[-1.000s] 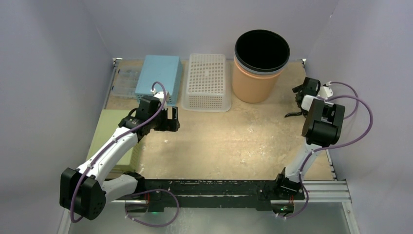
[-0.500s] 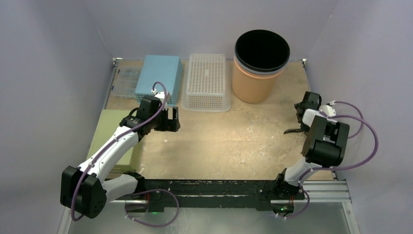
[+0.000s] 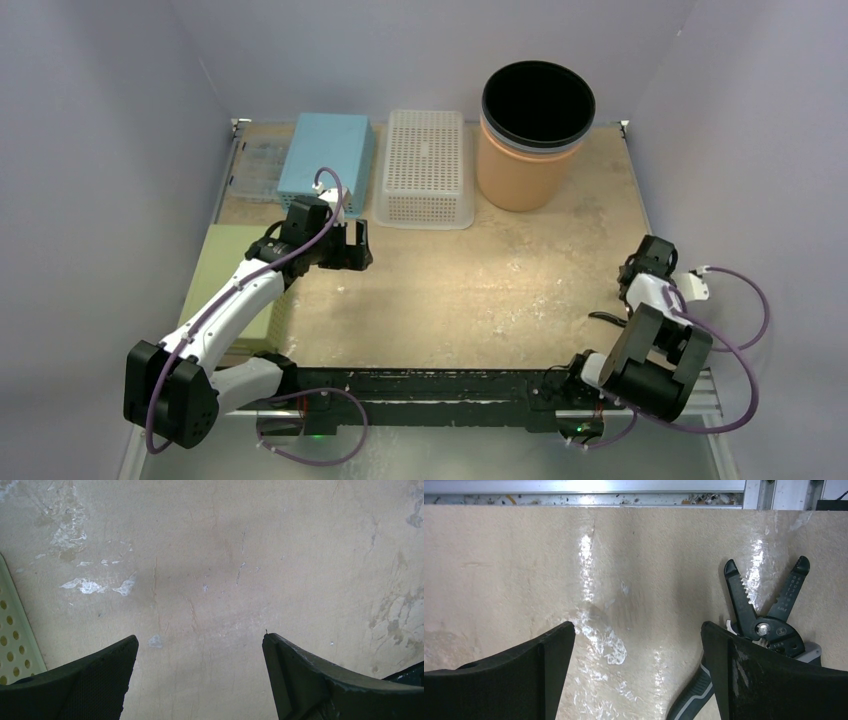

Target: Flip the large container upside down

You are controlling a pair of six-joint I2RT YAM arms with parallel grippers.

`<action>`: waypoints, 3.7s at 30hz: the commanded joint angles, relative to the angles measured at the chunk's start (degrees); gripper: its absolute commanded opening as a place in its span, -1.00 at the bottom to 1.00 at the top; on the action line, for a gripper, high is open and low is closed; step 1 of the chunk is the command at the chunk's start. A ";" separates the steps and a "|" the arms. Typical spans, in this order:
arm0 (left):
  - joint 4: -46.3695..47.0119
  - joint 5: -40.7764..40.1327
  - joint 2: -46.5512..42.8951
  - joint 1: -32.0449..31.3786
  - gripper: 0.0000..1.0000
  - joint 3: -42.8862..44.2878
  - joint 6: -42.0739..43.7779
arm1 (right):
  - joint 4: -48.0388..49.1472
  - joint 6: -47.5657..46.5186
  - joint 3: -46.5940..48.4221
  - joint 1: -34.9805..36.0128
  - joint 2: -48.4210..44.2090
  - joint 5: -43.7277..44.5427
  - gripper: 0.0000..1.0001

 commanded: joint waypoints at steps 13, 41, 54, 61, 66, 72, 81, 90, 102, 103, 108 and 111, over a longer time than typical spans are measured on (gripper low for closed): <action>2.32 0.79 -1.32 0.01 0.87 -0.32 1.06 | 9.83 -16.09 0.06 0.31 -9.96 -30.48 0.96; 2.24 -1.63 -2.60 0.01 0.87 -0.36 0.81 | 3.44 -17.48 20.97 25.90 -19.77 -24.01 0.82; 2.14 -1.58 -2.02 0.00 0.87 -0.25 0.81 | -11.03 -18.14 50.19 49.33 -4.28 8.67 0.84; 1.95 -2.68 -2.55 0.00 0.87 -0.23 0.72 | -6.94 -36.81 63.99 54.26 6.49 -0.13 0.89; 1.95 -2.59 -2.38 0.01 0.87 -0.23 0.68 | -14.61 -43.28 76.99 54.26 18.10 -6.66 0.90; 1.86 -2.69 -2.11 0.00 0.87 -0.17 0.72 | -19.16 -48.05 85.45 54.26 27.17 -7.56 0.91; 1.86 -2.95 -2.55 0.01 0.87 -0.33 0.64 | -24.92 -53.74 96.96 54.19 40.12 -8.00 0.87; 1.77 -2.95 -2.55 -0.06 0.87 -0.23 0.64 | -21.56 -52.29 90.39 53.11 37.78 -9.76 0.20; 1.86 -2.51 -2.77 0.01 0.87 -0.23 0.72 | -20.08 -54.35 70.42 51.14 18.49 -12.61 -0.83; 1.86 -2.54 -2.76 -0.03 0.87 -0.27 0.72 | -20.74 -54.58 69.12 51.16 16.78 -13.44 -0.85; 1.85 -2.60 -2.81 -0.02 0.87 -0.31 0.72 | -24.09 -55.11 63.66 51.25 8.96 -20.82 -0.89; 1.81 -2.93 -2.98 0.01 0.87 -0.25 0.66 | -27.06 -54.09 61.79 51.27 5.36 -28.00 -0.90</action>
